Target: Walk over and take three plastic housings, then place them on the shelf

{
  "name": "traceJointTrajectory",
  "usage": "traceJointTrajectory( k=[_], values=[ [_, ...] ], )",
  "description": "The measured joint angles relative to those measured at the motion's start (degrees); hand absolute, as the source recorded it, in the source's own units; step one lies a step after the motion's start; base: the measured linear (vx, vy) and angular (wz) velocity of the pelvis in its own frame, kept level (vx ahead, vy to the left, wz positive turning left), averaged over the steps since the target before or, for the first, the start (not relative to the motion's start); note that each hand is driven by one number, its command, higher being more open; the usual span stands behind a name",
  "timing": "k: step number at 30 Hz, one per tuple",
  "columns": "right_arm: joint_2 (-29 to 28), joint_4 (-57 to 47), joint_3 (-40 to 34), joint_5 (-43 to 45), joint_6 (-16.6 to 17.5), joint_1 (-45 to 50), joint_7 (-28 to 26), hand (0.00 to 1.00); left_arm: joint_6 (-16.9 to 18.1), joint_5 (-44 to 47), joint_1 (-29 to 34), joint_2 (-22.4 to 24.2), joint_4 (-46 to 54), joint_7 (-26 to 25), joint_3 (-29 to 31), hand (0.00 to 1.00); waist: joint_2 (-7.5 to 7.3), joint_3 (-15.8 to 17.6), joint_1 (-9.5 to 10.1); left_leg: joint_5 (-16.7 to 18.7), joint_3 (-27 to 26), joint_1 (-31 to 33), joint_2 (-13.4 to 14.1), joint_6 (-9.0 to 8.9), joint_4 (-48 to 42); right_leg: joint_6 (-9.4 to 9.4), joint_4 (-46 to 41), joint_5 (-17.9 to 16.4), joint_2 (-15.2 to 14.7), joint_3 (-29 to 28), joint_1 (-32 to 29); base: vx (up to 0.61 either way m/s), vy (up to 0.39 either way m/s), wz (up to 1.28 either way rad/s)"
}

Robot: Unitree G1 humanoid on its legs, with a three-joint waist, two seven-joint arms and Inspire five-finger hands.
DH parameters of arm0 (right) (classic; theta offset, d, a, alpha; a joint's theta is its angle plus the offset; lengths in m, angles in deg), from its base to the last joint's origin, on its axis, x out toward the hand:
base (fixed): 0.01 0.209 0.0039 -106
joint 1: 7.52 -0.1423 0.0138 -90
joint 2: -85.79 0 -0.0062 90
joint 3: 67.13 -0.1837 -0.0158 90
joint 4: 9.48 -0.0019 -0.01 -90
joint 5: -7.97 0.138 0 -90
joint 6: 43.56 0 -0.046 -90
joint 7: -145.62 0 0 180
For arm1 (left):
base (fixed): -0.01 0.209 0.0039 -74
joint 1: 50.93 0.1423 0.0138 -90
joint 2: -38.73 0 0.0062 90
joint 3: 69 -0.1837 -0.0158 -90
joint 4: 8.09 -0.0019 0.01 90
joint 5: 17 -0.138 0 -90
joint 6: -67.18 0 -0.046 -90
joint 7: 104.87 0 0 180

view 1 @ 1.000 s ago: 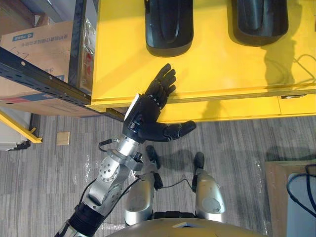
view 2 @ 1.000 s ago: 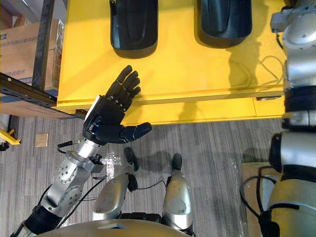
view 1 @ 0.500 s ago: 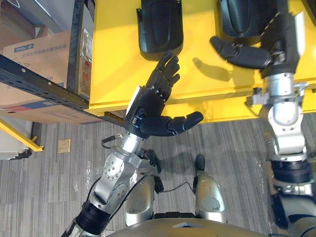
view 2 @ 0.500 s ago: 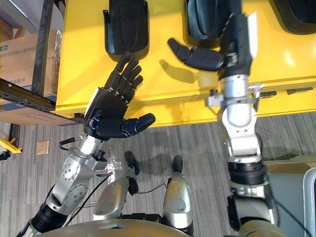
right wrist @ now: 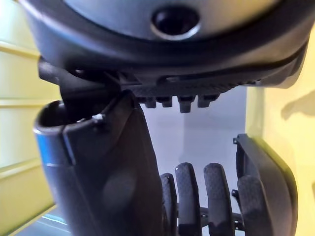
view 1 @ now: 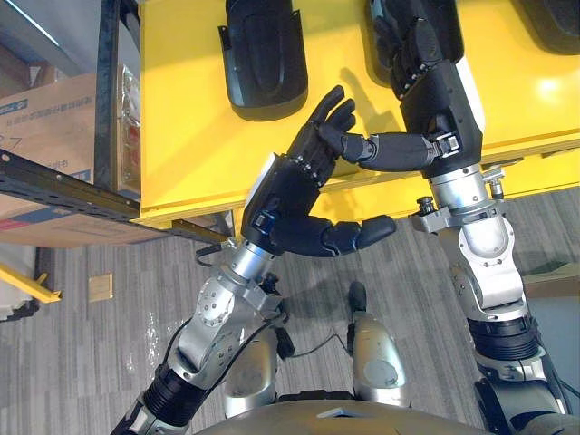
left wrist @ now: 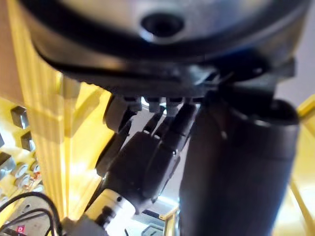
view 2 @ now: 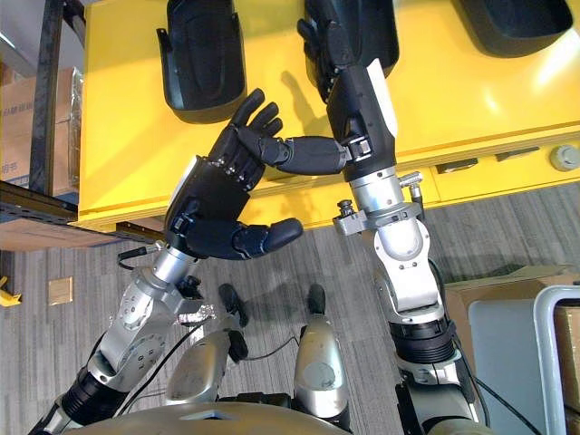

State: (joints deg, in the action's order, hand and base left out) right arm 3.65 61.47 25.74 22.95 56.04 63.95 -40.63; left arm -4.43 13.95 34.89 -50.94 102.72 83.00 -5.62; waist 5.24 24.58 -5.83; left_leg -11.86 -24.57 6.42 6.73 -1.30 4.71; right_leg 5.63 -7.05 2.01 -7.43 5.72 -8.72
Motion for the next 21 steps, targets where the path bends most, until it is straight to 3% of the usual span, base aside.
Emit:
traceJointTrajectory(
  k=[15,17,21],
  values=[
    [-0.6,-0.7,4.0,6.1,-1.4,4.4,-3.4,1.00,-0.1,-0.1,-0.1,0.1,0.0,-0.5,0.0,1.00,-0.33,0.2,-0.77,0.9,-1.7,-0.7,0.0,-0.16,0.0,0.39,1.1,0.4,0.1,-1.6,0.3,0.03,-0.021,-0.05],
    [-1.7,0.2,4.5,6.1,-1.4,4.4,-3.4,1.00,-0.1,-1.7,-0.1,0.1,0.0,-2.1,0.2,1.00,-0.34,0.2,-0.77,0.9,-1.6,-0.8,0.0,-0.13,0.0,0.39,1.1,0.4,0.0,-1.5,0.3,0.06,-0.026,0.02],
    [-2.9,3.4,5.2,5.9,-1.4,4.4,-3.2,1.00,0.0,-10.0,0.2,0.3,0.0,-11.0,0.6,1.00,-0.53,0.3,-0.62,0.9,-0.9,-0.8,-0.1,-0.15,0.0,0.33,1.2,0.3,0.0,-0.7,0.9,0.04,-0.019,0.08]
  ],
)
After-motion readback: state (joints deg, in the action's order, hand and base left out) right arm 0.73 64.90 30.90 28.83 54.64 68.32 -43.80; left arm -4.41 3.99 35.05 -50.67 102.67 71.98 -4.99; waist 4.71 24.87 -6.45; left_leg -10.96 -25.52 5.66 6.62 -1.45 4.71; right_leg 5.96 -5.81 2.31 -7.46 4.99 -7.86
